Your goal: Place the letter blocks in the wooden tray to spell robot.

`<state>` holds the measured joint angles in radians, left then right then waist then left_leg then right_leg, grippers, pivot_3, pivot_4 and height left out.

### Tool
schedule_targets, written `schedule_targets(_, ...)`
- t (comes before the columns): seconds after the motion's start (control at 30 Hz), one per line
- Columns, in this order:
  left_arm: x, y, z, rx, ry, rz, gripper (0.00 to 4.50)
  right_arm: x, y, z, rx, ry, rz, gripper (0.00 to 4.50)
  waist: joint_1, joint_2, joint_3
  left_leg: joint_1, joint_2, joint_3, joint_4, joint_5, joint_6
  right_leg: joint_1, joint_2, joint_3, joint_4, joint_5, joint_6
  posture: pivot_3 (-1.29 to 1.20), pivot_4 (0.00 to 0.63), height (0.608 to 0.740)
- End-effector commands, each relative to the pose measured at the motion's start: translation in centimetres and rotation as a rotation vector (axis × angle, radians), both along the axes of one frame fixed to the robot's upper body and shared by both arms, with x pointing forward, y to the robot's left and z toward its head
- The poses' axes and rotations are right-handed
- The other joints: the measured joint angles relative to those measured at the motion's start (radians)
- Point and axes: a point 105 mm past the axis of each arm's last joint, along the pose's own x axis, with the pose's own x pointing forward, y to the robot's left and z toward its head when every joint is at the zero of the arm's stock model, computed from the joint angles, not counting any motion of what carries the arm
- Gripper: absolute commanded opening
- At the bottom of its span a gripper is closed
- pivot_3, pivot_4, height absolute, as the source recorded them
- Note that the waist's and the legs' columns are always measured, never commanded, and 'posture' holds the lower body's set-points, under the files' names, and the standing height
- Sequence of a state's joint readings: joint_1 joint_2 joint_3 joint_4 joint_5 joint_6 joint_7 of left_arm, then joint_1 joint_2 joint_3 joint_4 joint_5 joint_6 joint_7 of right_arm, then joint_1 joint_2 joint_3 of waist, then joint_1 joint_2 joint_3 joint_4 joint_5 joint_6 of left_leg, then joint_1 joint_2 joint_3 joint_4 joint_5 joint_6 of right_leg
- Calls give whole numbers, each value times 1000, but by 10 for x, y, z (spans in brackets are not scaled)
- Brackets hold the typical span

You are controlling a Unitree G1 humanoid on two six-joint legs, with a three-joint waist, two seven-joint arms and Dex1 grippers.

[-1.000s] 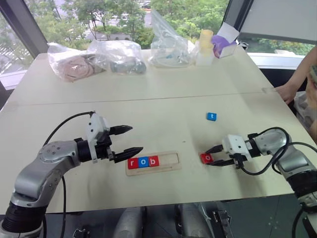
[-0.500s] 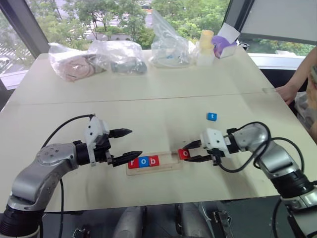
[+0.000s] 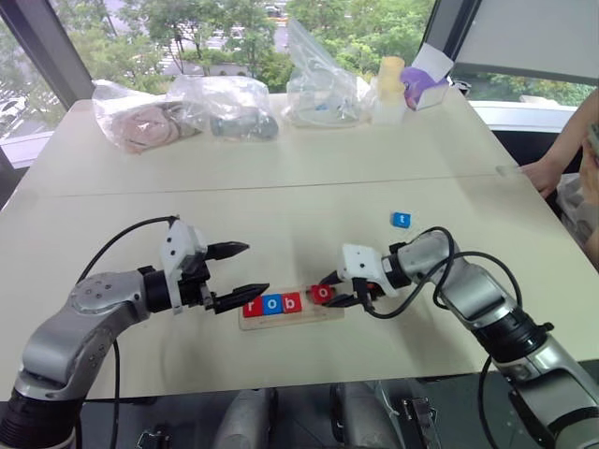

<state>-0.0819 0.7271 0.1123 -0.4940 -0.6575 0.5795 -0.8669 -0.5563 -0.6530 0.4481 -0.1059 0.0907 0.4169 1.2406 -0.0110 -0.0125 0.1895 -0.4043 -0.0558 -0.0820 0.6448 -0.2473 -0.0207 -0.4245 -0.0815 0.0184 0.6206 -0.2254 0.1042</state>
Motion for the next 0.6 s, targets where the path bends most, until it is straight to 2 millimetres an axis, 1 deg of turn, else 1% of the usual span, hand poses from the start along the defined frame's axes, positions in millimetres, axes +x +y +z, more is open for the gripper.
schedule_targets(0.03, -4, -1, 10, -11, -46, -3, 4500, -1, 6, 5, -3, -23, 20, 1133, 0, 0, 0, 0, 0, 0, 0, 0, 0, 0, 0, 0, 0, 0, 0, 0, 150, 740)
schedule_targets(0.6, -3, -2, 10, -17, -46, 7, 4500, -6, 24, 2, 5, -12, 52, 1133, -1, 0, 0, 0, 0, 0, 0, 0, 0, 0, 0, 0, 0, 0, 0, 0, 150, 740)
